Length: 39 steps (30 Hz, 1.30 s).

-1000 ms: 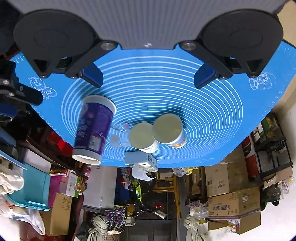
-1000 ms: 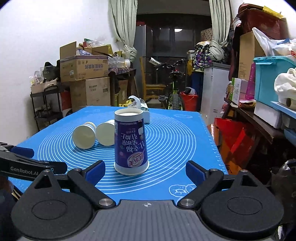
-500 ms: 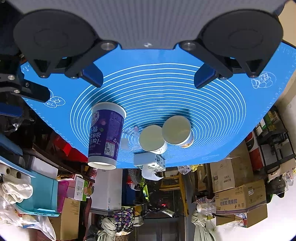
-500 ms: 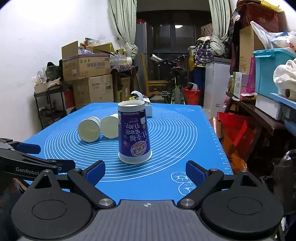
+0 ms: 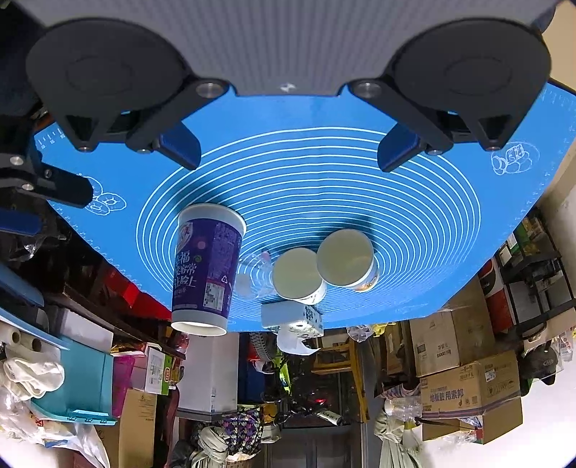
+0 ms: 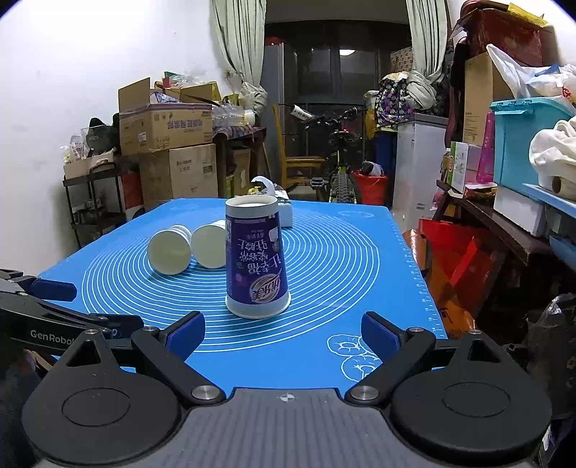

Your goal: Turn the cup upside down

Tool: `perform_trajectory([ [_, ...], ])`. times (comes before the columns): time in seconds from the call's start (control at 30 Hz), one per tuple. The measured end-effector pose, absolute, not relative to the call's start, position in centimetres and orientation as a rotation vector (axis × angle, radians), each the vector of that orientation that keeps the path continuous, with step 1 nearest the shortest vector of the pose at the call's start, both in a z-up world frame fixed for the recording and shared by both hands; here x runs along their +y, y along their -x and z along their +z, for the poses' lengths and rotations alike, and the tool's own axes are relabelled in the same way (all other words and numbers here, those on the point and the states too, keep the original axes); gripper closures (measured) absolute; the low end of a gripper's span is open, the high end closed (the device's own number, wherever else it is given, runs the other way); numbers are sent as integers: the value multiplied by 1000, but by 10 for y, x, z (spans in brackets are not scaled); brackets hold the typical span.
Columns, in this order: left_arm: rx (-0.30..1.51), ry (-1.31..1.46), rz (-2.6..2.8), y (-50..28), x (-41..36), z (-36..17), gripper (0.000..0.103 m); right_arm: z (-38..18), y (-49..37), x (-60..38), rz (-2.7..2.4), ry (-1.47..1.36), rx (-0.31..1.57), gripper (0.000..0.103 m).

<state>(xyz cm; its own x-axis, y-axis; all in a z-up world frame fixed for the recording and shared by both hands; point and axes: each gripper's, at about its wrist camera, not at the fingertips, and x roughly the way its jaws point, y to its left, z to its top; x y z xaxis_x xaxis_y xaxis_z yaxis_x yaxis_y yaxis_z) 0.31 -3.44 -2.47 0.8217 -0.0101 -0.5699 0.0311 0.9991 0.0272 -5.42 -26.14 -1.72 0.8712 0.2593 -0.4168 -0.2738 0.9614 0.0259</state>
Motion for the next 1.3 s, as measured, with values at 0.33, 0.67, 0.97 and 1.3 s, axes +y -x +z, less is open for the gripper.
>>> perform_trajectory([
  [0.33,596,-45,-12,-1,-34,-24,0,-18,55,-261,277,31,428,9],
  [0.67,595,-44,-8,-2,-33,-23,0,-18,56,-260,281,31,426,9],
  [0.97,598,-42,-7,-2,-32,-23,0,-18,56,-260,282,37,426,9],
  [1.3,598,-43,-6,-2,-32,-23,0,-18,56,-260,283,36,426,9],
])
